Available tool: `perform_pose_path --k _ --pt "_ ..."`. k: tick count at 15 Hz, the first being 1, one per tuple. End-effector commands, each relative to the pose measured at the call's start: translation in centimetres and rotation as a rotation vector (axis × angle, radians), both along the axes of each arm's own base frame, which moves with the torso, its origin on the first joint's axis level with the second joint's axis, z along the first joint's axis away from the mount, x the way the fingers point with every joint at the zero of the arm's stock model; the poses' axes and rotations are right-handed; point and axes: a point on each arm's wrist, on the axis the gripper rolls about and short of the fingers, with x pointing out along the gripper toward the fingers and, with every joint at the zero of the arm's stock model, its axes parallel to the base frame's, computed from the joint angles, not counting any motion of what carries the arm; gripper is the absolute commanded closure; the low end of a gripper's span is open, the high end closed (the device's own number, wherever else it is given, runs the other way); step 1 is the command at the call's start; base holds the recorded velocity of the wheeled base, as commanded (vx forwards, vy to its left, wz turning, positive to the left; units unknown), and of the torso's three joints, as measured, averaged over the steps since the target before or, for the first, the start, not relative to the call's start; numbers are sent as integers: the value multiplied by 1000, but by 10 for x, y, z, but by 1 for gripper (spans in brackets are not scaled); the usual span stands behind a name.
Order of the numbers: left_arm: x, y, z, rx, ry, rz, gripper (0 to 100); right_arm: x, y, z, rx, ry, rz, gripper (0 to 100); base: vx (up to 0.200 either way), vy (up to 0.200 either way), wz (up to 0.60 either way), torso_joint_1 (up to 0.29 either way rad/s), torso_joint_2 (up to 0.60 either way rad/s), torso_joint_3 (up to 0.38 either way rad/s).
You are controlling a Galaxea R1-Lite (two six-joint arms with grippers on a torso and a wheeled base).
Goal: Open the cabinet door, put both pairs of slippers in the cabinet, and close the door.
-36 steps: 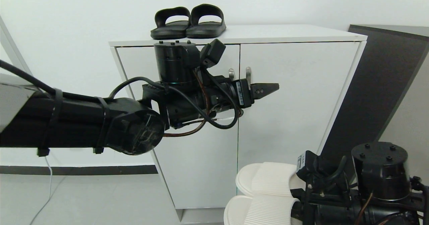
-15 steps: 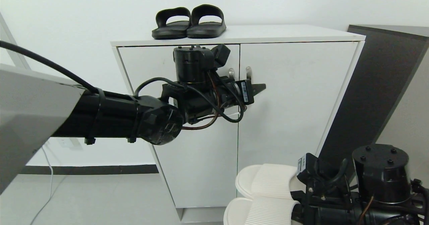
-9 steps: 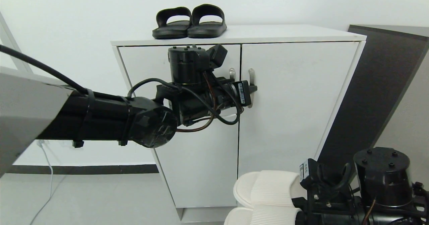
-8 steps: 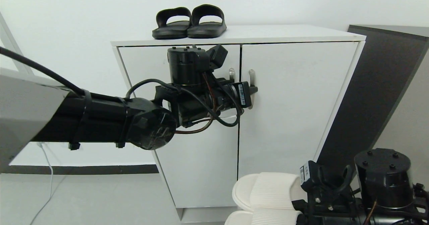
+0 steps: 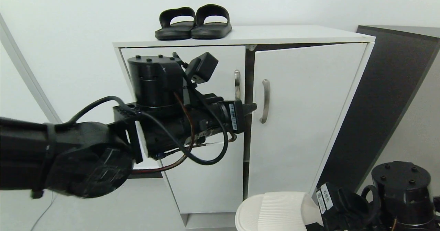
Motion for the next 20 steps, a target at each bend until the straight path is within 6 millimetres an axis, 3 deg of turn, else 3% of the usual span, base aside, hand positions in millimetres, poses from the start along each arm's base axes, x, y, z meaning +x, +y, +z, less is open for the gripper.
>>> perform_pose_path --k 1,5,7,9,15,20 --pt "-29 22 15 -34 -35 -12 100 -1 0 0 0 1 3 100 0 0 0 0 0 0" --pt "-7 28 16 -91 22 17 100 -1 -1 -2 -9 -16 10 100 0 0 0 0 0 0" --pt "31 22 9 -116 14 56 100 -1 -1 -2 -9 -18 10 100 0 0 0 0 0 0" --pt "49 15 4 -132 -1 67 100 -1 -1 -2 -10 -17 10 100 0 0 0 0 0 0" --pt "67 -11 0 -144 9 33 100 -1 -1 -4 -19 -19 16 100 0 0 0 0 0 0" --pt "76 -20 -3 -148 7 30 100 -1 0 -7 -31 -21 22 100 0 0 0 0 0 0"
